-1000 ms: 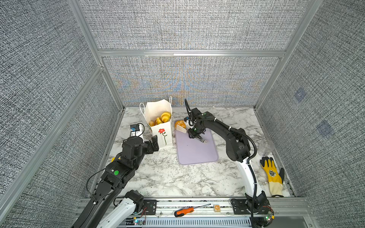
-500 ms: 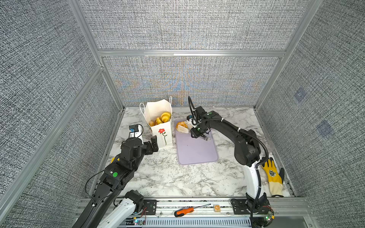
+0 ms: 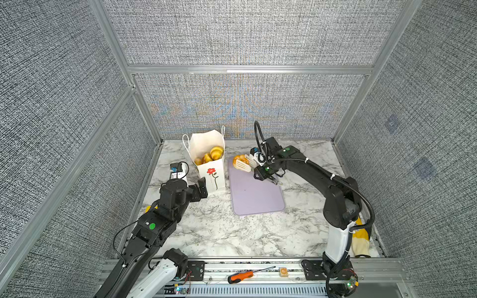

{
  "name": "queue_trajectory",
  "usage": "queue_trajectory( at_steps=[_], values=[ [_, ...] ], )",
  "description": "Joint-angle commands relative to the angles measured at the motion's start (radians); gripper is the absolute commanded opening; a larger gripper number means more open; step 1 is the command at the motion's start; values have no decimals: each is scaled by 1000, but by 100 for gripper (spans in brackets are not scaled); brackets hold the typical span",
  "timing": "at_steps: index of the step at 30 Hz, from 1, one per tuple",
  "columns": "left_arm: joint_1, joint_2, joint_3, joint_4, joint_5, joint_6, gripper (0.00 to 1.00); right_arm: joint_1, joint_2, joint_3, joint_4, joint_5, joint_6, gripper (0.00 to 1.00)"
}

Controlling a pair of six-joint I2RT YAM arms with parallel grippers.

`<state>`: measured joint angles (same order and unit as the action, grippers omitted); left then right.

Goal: Pack bread into a paper bag
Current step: Pick up the bread from the tray, then place the bread in the paper bag.

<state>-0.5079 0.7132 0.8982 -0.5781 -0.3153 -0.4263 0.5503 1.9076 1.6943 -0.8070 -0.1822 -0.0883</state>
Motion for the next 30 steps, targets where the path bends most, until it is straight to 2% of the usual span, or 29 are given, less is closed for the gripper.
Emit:
queue_trajectory(
  at_steps=[1,20,30],
  values=[
    [2,0,2,4,-7,-2,99,-1,-49,-24,26,-25,12,45],
    [1,12,17,7,-10,10,99,4,-325,-158,33,-73,78,46],
    [2,25,22,14,-7,17,99,60,-418,-178,79,-101,139,46]
  ],
)
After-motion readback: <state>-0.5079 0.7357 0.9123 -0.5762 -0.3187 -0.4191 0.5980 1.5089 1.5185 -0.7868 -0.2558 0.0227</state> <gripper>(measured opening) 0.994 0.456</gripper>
